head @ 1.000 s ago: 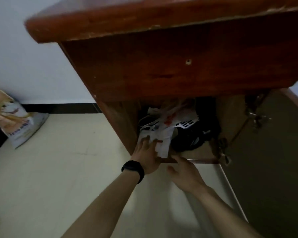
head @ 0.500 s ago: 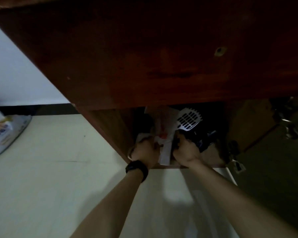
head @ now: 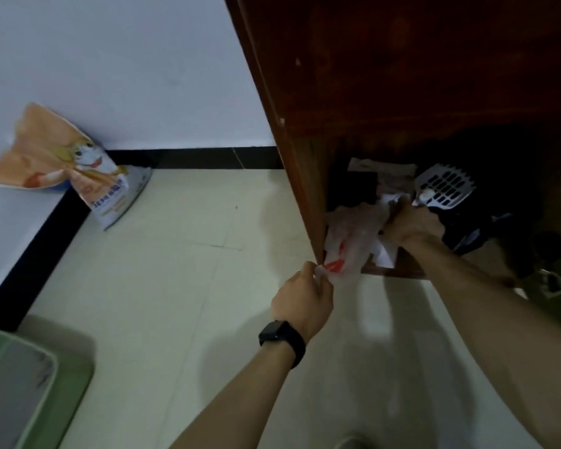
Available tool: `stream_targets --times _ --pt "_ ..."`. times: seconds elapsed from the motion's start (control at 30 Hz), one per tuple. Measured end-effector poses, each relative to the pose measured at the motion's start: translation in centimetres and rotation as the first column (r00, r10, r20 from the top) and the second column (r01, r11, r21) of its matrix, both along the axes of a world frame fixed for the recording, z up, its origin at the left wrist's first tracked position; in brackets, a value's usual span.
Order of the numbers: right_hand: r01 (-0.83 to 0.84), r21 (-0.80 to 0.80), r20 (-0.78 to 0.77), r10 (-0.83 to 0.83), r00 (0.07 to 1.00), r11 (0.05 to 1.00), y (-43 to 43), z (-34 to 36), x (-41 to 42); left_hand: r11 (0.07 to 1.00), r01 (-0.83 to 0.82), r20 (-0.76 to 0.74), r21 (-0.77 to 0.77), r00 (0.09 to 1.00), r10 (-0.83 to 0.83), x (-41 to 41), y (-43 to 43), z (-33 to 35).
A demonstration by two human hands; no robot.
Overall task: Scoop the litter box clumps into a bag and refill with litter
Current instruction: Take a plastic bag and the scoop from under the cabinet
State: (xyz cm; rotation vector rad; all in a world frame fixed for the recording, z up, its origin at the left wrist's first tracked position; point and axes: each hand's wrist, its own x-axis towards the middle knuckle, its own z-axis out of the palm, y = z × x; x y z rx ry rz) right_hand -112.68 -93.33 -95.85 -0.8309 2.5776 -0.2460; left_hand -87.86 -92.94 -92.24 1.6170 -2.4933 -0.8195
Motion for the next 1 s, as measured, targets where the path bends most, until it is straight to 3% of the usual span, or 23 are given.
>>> stream_targets --times 0.17,0.33,0.43,0.53,0.6,0.73,0.87,0.93,1.0 --pt "0.154 -0.278 0.093 -0.133 0.987 0.948 2.6 1.0 0.4 1.000 -0.007 0.005 0.008 1.000 0.007 1.1 0.3 0.1" --pt "0.367 -0.475 0.382 -0.188 0.905 0.800 8.4 4.5 2.2 0.994 -0.111 -0.021 0.009 0.994 0.112 2.1 2.4 2.0" --pt "0.441 -0.492 0.537 -0.137 0.832 0.751 12.8 6.5 5.0 0.982 -0.187 -0.049 -0.017 0.981 0.186 4.5 4.8 4.1" --pt "0.423 -0.437 0.606 -0.088 0.791 0.793 16.4 7.6 8.4 0.967 -0.255 -0.044 -0.014 0.966 0.254 8.7 7.3 6.0" --pt "0.427 -0.393 0.705 -0.032 0.709 0.815 18.1 8.3 11.1 0.955 -0.295 -0.032 -0.015 0.955 0.295 12.2 8.7 7.2" --pt "0.291 -0.349 0.752 0.082 0.654 0.891 19.9 9.6 17.1 0.902 -0.431 -0.027 -0.033 0.902 0.430 20.4 12.2 10.2" --pt "0.012 -0.347 0.720 0.257 0.645 0.938 18.7 11.1 25.0 0.796 -0.600 -0.008 -0.073 0.799 0.601 30.7 17.2 12.9" --pt "-0.187 -0.364 0.672 0.397 0.625 0.912 17.8 12.2 30.3 0.726 -0.681 0.013 -0.102 0.728 0.685 36.1 19.8 14.5" --pt "-0.429 -0.361 0.594 0.559 0.579 0.828 17.6 13.4 35.8 0.646 -0.753 0.037 -0.121 0.647 0.761 41.0 22.7 15.3"
